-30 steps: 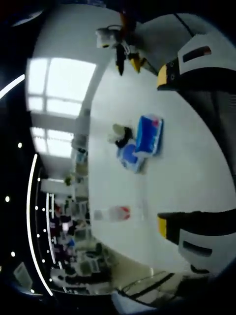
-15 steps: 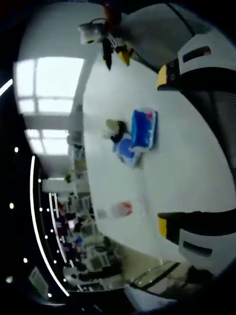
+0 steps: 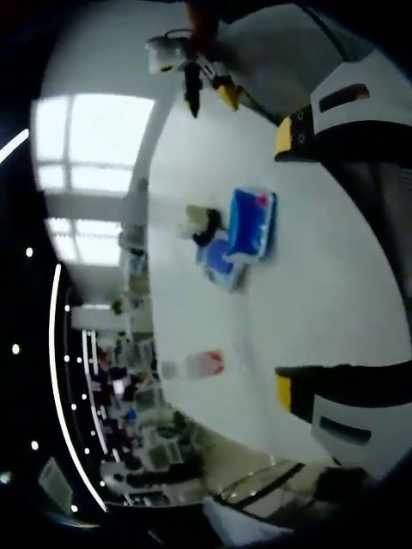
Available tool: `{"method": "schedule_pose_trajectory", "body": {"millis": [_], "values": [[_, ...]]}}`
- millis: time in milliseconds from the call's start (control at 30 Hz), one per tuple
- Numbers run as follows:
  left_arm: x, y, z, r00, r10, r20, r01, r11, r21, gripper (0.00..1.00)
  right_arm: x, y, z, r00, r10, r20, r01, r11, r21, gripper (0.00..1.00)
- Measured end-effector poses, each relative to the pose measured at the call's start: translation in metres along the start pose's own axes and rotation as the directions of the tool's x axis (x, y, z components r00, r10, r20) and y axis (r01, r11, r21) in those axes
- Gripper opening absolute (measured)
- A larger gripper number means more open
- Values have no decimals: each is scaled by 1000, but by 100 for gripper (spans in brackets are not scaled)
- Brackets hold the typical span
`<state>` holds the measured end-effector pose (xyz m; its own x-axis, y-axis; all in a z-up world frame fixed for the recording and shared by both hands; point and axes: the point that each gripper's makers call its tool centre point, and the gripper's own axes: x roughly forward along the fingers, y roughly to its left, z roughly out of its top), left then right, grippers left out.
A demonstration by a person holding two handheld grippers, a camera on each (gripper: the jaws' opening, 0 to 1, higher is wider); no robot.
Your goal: Arrange the tabletop items into an orderly group along one side of the table until the central work area is clear of visible clutter.
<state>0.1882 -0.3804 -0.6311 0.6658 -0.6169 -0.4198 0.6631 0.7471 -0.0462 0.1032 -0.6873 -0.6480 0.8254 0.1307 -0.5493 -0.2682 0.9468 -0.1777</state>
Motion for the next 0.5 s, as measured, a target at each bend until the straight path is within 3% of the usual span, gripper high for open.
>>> {"method": "schedule_pose_trajectory", "body": {"millis": [200, 333, 500], "values": [[1, -1, -7, 999, 5, -45, -4, 1000, 24, 91, -1, -2, 0, 1000, -12, 4, 12, 1000, -9, 83], [0, 1, -4, 999, 15, -29, -14, 1000, 22, 91, -2, -4, 3, 999, -26, 19, 26, 1000, -6, 83], [0, 0, -9, 999, 11, -50, -10, 999, 38, 92, -2, -4, 1, 1000, -30, 6, 31, 999, -25, 83]]}}
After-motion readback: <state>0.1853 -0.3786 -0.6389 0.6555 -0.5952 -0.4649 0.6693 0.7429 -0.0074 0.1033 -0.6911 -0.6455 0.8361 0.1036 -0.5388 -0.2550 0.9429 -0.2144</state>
